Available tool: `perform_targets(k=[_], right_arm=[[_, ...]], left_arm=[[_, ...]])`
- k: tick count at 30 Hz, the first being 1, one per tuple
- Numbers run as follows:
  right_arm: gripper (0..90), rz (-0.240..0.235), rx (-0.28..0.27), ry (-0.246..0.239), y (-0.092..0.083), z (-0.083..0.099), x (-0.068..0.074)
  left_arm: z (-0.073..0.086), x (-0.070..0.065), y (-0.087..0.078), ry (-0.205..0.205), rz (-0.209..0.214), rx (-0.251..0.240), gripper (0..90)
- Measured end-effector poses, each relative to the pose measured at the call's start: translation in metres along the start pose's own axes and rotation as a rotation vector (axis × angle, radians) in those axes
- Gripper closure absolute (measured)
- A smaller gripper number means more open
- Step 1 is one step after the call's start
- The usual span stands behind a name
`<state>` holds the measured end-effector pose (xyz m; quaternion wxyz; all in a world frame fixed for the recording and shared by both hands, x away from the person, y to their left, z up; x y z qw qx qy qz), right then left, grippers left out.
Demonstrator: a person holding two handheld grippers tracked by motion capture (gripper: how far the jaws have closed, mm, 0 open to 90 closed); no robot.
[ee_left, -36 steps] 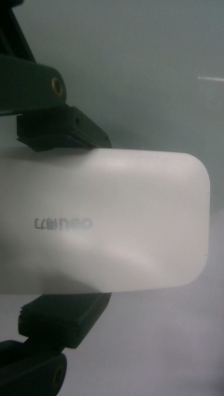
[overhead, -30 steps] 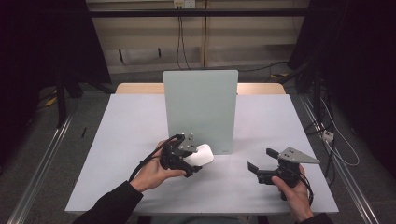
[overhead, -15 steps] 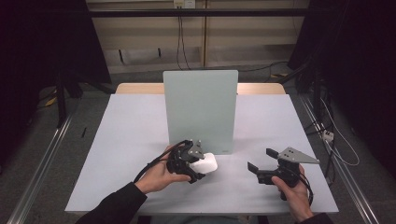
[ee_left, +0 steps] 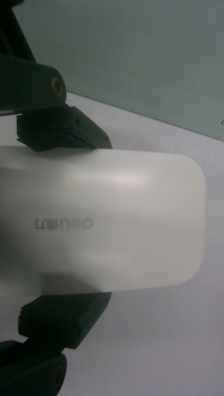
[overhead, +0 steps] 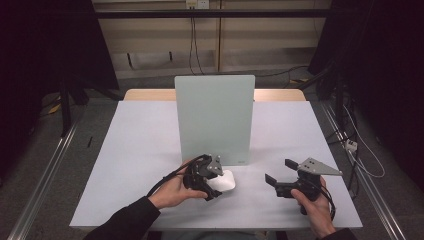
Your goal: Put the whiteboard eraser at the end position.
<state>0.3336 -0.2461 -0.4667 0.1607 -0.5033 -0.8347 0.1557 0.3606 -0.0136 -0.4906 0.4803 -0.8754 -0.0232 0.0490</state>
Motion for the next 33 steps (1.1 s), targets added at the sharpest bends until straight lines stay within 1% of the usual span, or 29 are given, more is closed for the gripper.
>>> perform_targets(k=[6, 7, 9, 12, 14, 19, 23, 28, 29, 31, 32, 33], right_arm=[[5.7, 0.000, 0.000, -0.001, 0.0000, 0.0000, 0.0000], [5.7, 0.001, 0.000, -0.001, 0.0000, 0.0000, -0.0001], [5.7, 0.000, 0.001, 0.000, 0.0000, 0.0001, 0.0001], [5.7, -0.001, -0.001, -0.001, -0.0002, 0.0000, 0.0002], [5.7, -0.001, 0.000, 0.000, -0.0001, 0.0000, 0.0001], [5.7, -0.003, 0.002, 0.000, -0.0004, 0.0002, 0.0006], [5.7, -0.003, 0.003, 0.003, -0.0004, 0.0004, 0.0006], [5.7, -0.004, 0.004, -0.001, 0.0006, 0.0004, 0.0001], [5.7, -0.005, 0.004, -0.002, 0.0008, 0.0004, 0.0001], [5.7, -0.005, 0.004, -0.001, 0.0008, 0.0005, -0.0002], [5.7, -0.005, 0.005, 0.001, 0.0006, 0.0006, -0.0002], [5.7, -0.005, 0.004, 0.000, 0.0005, 0.0005, -0.0003]], left_arm=[[0.0006, 0.0014, 0.0018, -0.011, 0.005, -0.011, 31.0], [0.0012, 0.0019, 0.0013, -0.012, 0.009, 0.003, 31.0], [0.0011, 0.0027, 0.0031, -0.021, 0.014, -0.013, 30.9], [0.0025, 0.0040, 0.0038, -0.030, 0.019, -0.011, 30.9], [0.0027, 0.0045, 0.0057, -0.035, 0.026, -0.016, 30.9], [0.0044, 0.0054, 0.0060, -0.046, 0.025, -0.031, 30.8], [0.0048, 0.0052, 0.0062, -0.049, 0.020, -0.039, 30.5], [0.0051, 0.0054, 0.0057, -0.034, -0.001, -0.050, 30.0], [0.0049, 0.0056, 0.0054, -0.033, -0.010, -0.052, 28.7], [0.0043, 0.0062, 0.0047, -0.041, -0.017, -0.060, 22.6], [0.0039, 0.0072, 0.0045, -0.055, -0.034, -0.070, 20.2], [0.0037, 0.0075, 0.0037, -0.067, -0.035, -0.075, 16.8]])
Point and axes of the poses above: each handheld gripper's, and its own axes: y roughly forward along the jaws, z roughly out of its underside, x roughly to its left, the point moved 7 cm from there along y, roughly forward along the jaws, and after that the axes turned 5 degrees about z, right-handed, at the moved point
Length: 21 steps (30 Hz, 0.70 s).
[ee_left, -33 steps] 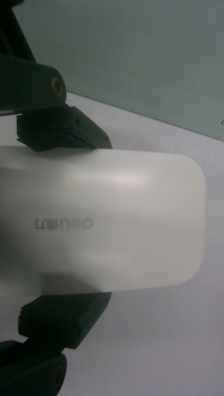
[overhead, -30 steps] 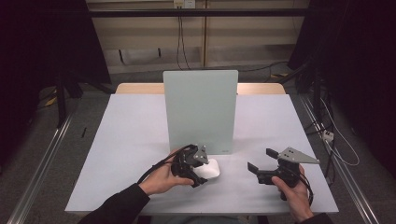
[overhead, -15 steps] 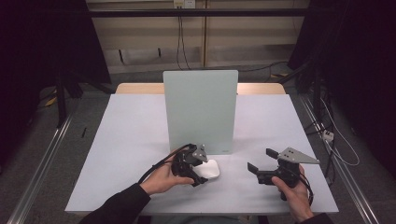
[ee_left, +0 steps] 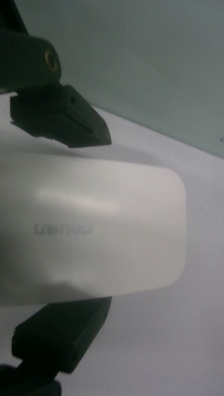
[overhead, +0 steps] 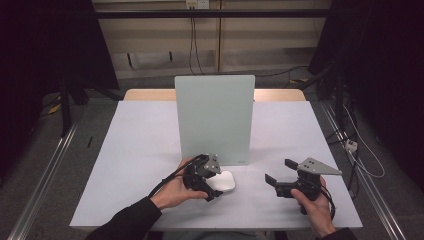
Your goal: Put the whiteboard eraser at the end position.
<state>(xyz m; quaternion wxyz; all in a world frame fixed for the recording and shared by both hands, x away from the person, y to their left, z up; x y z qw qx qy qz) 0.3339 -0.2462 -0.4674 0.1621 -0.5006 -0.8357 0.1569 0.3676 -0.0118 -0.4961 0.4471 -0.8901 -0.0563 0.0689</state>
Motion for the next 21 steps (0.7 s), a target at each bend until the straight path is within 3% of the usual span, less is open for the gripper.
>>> perform_targets(k=[2, 7, 12, 16, 21], right_arm=[[5.7, -0.002, -0.001, -0.001, 0.000, 0.000, 0.000], [5.7, -0.007, -0.001, -0.001, 0.002, -0.001, 0.000], [5.7, -0.011, -0.001, 0.001, 0.003, -0.001, 0.000], [5.7, -0.012, 0.000, 0.000, 0.004, -0.001, 0.000], [5.7, -0.011, 0.002, -0.001, 0.004, -0.001, 0.001]], left_arm=[[-0.001, 0.001, -0.002, -0.010, -0.017, -0.019, 10.7], [-0.005, 0.005, -0.010, -0.027, -0.040, -0.072, 6.4], [-0.007, 0.007, -0.018, -0.056, -0.029, -0.132, 6.8], [-0.009, 0.009, -0.028, -0.045, -0.063, -0.171, 6.7], [-0.011, 0.014, -0.041, -0.099, -0.108, -0.238, 6.6]])
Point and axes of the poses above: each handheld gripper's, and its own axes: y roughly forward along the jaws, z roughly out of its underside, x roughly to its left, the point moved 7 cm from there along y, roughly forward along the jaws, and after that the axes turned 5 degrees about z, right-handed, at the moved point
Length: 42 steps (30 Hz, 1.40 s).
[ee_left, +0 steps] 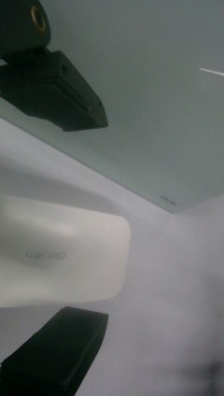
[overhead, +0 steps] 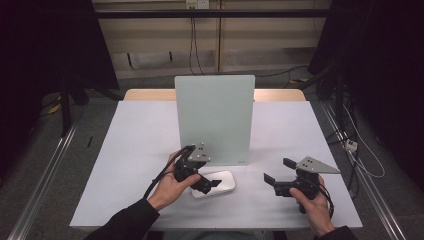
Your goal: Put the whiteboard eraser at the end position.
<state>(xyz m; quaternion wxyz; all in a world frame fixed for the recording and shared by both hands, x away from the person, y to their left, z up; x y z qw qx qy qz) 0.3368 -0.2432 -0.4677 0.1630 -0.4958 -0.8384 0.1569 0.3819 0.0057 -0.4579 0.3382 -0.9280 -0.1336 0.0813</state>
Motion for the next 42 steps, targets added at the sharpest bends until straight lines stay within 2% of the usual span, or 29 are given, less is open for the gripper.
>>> perform_targets(k=[1, 3, 5, 7, 9, 12, 15, 18, 23, 26, 33, 36, 38, 42], right_arm=[[5.7, 0.002, -0.001, 0.001, 0.000, 0.000, 0.000], [5.7, 0.005, -0.002, -0.005, 0.000, 0.000, 0.000], [5.7, 0.007, -0.004, -0.007, -0.001, 0.000, 0.000], [5.7, 0.010, -0.002, -0.009, -0.001, 0.000, 0.000], [5.7, 0.012, -0.002, -0.005, -0.001, 0.000, 0.000], [5.7, 0.012, 0.000, -0.003, -0.001, 0.000, 0.000], [5.7, 0.011, 0.002, -0.001, -0.001, 0.001, 0.000], [5.7, 0.013, 0.002, 0.002, -0.002, 0.001, -0.001], [5.7, 0.013, 0.000, -0.004, -0.001, 0.001, 0.000], [5.7, 0.015, 0.001, -0.002, 0.000, 0.001, -0.001], [5.7, 0.016, 0.002, -0.001, -0.001, 0.001, -0.001], [5.7, 0.017, 0.005, 0.000, -0.001, 0.001, -0.001], [5.7, 0.018, 0.006, 0.000, -0.001, 0.001, -0.001], [5.7, 0.019, 0.006, 0.002, -0.001, 0.002, -0.001]], left_arm=[[-0.001, 0.001, -0.002, -0.007, -0.012, -0.007, 6.6], [-0.003, 0.002, -0.006, -0.026, 0.002, -0.035, 6.6], [-0.005, 0.004, -0.010, -0.039, -0.008, -0.067, 6.6], [-0.009, 0.006, -0.016, -0.053, -0.023, -0.130, 6.6], [-0.011, 0.008, -0.023, -0.077, -0.014, -0.156, 6.5], [-0.012, 0.013, -0.031, -0.089, -0.051, -0.185, 6.4], [-0.013, 0.018, -0.039, -0.096, -0.068, -0.196, 6.4], [-0.013, 0.020, -0.045, -0.078, -0.068, -0.187, 6.3], [-0.011, 0.024, -0.056, -0.071, -0.133, -0.169, 6.1], [-0.007, 0.029, -0.062, -0.101, -0.167, -0.171, 5.8], [0.009, 0.034, -0.072, -0.143, -0.184, -0.180, 5.8], [0.013, 0.034, -0.077, -0.143, -0.194, -0.194, 5.8], [0.015, 0.034, -0.081, -0.141, -0.186, -0.205, 5.7], [0.020, 0.034, -0.091, -0.150, -0.220, -0.227, 5.7]])
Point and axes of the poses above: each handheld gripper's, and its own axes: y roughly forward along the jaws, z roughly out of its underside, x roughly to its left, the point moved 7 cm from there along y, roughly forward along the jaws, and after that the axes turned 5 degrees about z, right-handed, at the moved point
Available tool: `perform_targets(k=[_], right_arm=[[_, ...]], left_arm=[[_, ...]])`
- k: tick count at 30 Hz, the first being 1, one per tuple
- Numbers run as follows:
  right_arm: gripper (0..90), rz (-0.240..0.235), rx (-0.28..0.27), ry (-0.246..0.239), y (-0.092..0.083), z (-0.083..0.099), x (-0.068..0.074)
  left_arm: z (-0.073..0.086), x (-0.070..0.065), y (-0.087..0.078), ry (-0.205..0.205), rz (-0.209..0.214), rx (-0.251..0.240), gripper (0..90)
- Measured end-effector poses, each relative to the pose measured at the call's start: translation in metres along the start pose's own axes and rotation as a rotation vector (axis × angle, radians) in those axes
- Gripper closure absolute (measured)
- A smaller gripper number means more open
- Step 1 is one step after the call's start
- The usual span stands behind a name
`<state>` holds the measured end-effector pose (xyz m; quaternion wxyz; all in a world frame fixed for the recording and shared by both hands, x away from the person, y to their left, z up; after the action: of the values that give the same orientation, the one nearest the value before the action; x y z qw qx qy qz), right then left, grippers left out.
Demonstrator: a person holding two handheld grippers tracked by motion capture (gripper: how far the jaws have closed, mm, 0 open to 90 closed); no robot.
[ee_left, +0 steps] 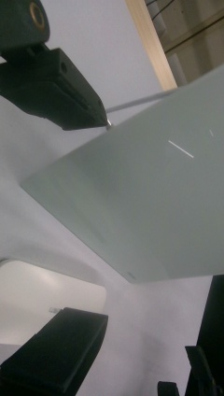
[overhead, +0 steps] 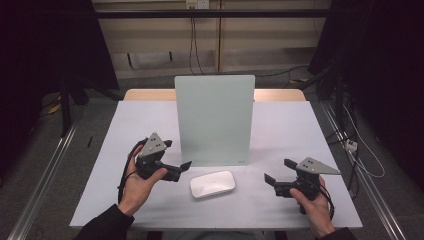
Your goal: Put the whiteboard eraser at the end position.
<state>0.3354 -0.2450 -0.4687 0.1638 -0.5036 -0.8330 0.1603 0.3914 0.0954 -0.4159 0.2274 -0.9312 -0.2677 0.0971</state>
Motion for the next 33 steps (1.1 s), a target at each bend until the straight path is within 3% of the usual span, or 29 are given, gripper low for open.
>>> perform_targets(k=[5, 13, 22, 30, 33], right_arm=[[5.8, 0.006, -0.004, -0.001, 0.000, 0.000, -0.001], [5.8, 0.017, -0.001, 0.007, -0.003, 0.002, -0.002], [5.9, 0.029, 0.001, 0.004, -0.005, 0.003, -0.003], [6.0, 0.042, 0.004, 0.009, -0.007, 0.004, -0.005], [6.0, 0.044, 0.004, 0.010, -0.008, 0.004, -0.005]], left_arm=[[0.010, 0.005, -0.009, -0.035, -0.013, -0.001, 5.7], [0.025, 0.007, -0.018, -0.026, -0.028, 0.018, 6.3], [0.034, 0.003, -0.024, -0.050, -0.045, -0.032, 6.1], [0.043, 0.000, -0.032, -0.047, -0.054, -0.026, 6.0], [0.050, 0.001, -0.035, -0.064, -0.064, -0.024, 6.0]])
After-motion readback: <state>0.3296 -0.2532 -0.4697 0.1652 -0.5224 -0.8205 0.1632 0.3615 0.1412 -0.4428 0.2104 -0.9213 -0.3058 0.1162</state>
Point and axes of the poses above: each handheld gripper's, and its own axes: y roughly forward along the jaws, z roughly out of its underside, x roughly to its left, the point moved 7 cm from there along y, roughly forward along the jaws, and after that the axes turned 5 degrees about z, right-handed, at the moved point
